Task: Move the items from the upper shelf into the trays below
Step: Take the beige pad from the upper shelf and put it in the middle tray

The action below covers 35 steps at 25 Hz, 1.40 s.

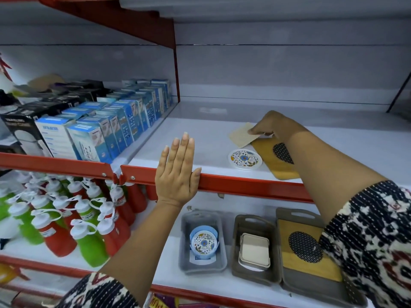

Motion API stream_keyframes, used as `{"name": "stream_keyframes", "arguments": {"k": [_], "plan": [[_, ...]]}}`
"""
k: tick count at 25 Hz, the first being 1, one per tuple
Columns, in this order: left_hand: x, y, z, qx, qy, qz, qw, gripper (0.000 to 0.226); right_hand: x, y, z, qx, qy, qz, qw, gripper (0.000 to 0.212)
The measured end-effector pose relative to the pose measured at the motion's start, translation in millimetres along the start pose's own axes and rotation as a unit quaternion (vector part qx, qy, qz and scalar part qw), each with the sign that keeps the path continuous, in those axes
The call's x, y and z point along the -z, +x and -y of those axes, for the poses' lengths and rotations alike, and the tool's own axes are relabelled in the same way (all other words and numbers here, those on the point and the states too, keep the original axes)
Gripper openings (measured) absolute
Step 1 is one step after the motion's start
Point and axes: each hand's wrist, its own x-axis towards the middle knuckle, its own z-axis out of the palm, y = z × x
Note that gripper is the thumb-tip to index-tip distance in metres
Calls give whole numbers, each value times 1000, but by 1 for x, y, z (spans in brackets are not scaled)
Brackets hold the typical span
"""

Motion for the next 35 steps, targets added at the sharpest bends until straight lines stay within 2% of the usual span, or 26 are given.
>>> {"name": "stream_keyframes", "arguments": {"k": [2, 5, 8, 10, 13, 17, 21, 25, 28, 31, 34, 35], "plan": [[0, 0, 1, -1, 3, -1, 1000, 57, 2, -6, -6, -20, 153, 7, 988, 33], [0, 0, 1, 2, 8, -2, 1000, 57, 7, -28, -24, -27, 339, 1, 941, 28], [1, 2, 0, 5, 11, 4, 1000, 56, 11, -64, -41, -7, 478, -1, 878, 20], [2, 3, 0, 9, 15, 11, 1000, 56, 10, -93, -53, 13, 533, 6, 846, 13], [4, 5, -1, 16, 23, 11, 1000, 55, 0, -144, -70, 57, 536, 0, 842, 10], [4, 6, -3, 15, 28, 14, 999, 55, -38, -203, -88, 73, 545, 62, 833, 17], [4, 8, -3, 16, 27, 15, 999, 55, -98, -221, -116, 1, 555, 127, 822, 18], [3, 5, -2, 16, 34, 18, 999, 55, -156, -207, -152, -98, 580, 133, 798, 20], [2, 4, -2, 17, 34, 14, 999, 54, -190, -191, -176, -181, 586, 94, 784, 7], [1, 4, -3, 17, 37, 8, 999, 54, -215, -174, -194, -263, 588, 33, 764, 14], [1, 3, -3, 19, 37, 2, 999, 55, -233, -157, -200, -327, 608, -5, 724, 12], [0, 3, -3, 20, 39, -1, 999, 55, -238, -154, -199, -343, 611, -10, 714, 19]]}}
